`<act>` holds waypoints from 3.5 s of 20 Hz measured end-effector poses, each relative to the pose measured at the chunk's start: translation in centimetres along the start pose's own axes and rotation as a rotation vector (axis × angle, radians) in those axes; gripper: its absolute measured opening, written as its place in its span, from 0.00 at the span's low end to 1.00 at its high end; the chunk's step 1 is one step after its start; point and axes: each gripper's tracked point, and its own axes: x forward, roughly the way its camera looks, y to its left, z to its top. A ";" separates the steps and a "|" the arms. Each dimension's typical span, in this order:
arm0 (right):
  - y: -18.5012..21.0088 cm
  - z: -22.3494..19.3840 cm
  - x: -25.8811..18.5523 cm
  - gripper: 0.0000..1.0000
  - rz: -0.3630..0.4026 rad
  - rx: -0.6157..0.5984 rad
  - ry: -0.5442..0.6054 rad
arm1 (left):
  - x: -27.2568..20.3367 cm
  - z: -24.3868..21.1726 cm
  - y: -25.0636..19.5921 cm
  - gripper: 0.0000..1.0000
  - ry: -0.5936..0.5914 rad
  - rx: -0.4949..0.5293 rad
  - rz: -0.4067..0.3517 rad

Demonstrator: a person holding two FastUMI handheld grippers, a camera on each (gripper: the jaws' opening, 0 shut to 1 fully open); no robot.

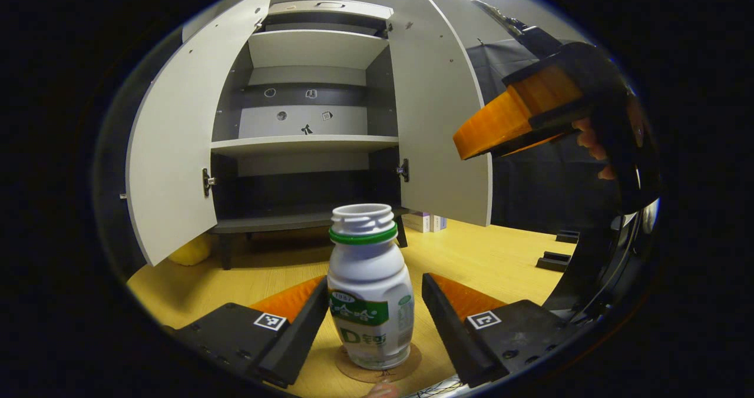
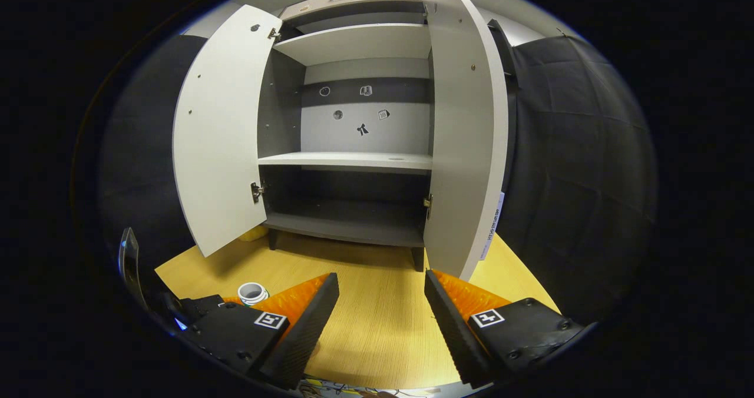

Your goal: Grasp the bottle in the cabinet with the left hand and place it on the coaster, then close the right door with the right hand and the left door with the left hand.

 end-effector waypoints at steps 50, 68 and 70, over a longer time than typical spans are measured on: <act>-11.0 26.9 -0.4 0.97 0.028 0.071 -0.322 | 2.2 31.3 7.6 0.94 -0.117 -0.071 0.149; 3.5 27.7 9.7 0.97 0.166 0.065 -0.295 | -2.7 31.9 17.4 0.94 -0.134 -0.089 0.234; 4.7 28.1 11.4 0.97 0.162 0.065 -0.298 | -4.0 31.9 18.1 0.96 -0.136 -0.097 0.250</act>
